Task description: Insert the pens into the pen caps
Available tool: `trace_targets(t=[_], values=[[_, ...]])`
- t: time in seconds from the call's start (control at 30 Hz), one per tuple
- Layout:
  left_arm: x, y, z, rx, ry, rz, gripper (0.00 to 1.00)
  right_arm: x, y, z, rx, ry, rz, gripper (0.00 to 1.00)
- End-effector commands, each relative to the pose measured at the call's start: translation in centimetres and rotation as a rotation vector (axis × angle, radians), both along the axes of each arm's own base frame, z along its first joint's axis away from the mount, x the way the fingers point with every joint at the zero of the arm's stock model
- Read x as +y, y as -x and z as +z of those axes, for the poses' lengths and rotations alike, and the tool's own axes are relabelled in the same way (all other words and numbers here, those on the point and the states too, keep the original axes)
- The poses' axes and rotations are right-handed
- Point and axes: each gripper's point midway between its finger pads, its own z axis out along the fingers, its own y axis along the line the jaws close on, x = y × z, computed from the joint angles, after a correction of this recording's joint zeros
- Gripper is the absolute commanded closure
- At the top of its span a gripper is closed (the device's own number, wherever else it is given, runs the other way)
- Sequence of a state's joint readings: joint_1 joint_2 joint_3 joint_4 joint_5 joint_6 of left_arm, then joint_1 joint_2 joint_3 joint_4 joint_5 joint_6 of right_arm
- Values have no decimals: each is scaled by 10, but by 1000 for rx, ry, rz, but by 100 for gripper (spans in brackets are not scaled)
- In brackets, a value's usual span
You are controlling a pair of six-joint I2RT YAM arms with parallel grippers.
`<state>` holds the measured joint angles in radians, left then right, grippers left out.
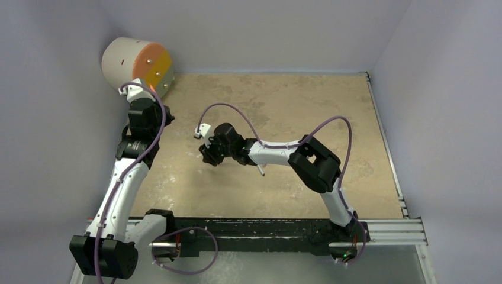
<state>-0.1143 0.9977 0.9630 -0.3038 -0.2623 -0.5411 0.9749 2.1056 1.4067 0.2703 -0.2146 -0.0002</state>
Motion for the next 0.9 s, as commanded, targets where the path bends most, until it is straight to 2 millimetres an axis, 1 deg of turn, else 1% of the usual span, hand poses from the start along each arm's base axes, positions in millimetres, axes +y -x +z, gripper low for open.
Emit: trace_targets(t=[0.0,0.17,0.43,0.57,0.63,0.87], values=[[7,0,26,-56,38,-5,100,14,-9,16,-48,-26,8,61],[5,-1,17,-43,52,-29,100,16,-12,2,-41,-1,-3,62],[1,-1,14,-39,47,-60,100,12,-15,-16,-47,49,-21,64],[-2,-1,13,-42,50,-80,100,13,-11,-19,-44,54,-8,64],[-3,-1,11,-39,52,-87,100,14,-8,-25,-38,67,-1,64],[-2,-1,9,-32,43,-86,100,16,0,-35,-34,92,15,65]])
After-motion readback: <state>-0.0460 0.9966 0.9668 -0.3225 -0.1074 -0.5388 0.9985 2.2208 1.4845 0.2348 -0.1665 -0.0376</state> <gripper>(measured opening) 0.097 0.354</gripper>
